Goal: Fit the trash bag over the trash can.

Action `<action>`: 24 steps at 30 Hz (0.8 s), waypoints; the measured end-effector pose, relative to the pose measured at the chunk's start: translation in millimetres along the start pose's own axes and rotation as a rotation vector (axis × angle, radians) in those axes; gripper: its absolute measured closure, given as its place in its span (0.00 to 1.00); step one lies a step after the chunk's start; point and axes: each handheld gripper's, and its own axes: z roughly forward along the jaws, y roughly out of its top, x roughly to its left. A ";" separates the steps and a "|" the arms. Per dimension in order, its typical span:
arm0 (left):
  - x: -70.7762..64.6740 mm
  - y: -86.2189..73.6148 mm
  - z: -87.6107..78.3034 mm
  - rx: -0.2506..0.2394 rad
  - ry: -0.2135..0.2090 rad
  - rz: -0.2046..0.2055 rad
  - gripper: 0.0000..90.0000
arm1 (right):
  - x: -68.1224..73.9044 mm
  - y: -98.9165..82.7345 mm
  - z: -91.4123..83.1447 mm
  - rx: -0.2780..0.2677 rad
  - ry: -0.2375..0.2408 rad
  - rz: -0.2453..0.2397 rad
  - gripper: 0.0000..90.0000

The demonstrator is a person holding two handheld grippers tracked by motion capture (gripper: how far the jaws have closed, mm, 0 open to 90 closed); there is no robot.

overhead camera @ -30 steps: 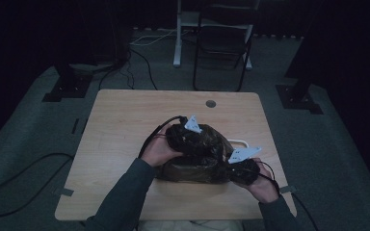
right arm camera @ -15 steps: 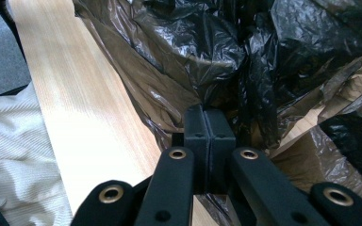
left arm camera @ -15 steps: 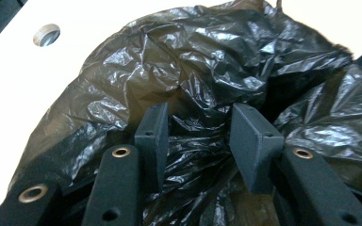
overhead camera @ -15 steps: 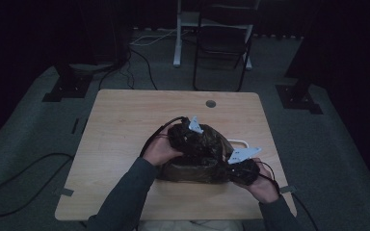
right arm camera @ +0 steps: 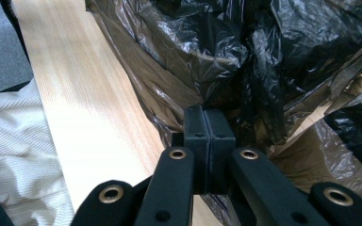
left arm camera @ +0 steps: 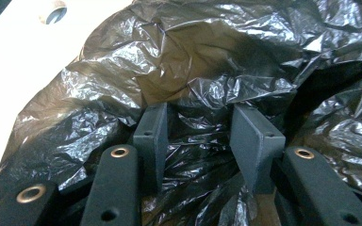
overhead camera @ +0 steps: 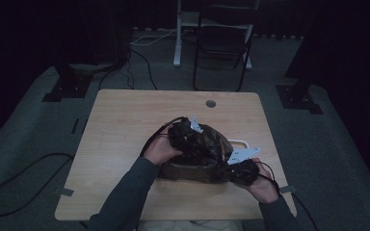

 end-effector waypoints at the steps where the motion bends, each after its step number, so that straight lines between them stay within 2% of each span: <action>1: 0.5 -0.1 0.8 0.006 0.002 0.001 0.64 | 0.1 0.0 0.2 0.001 0.000 0.000 1.00; 5: 1.6 -0.7 4.0 0.023 0.004 -0.005 0.64 | 0.5 0.2 0.4 0.003 0.003 -0.005 1.00; 24: -2.9 0.2 17.7 0.106 0.024 0.020 0.61 | 1.5 0.2 1.7 0.014 0.013 -0.015 1.00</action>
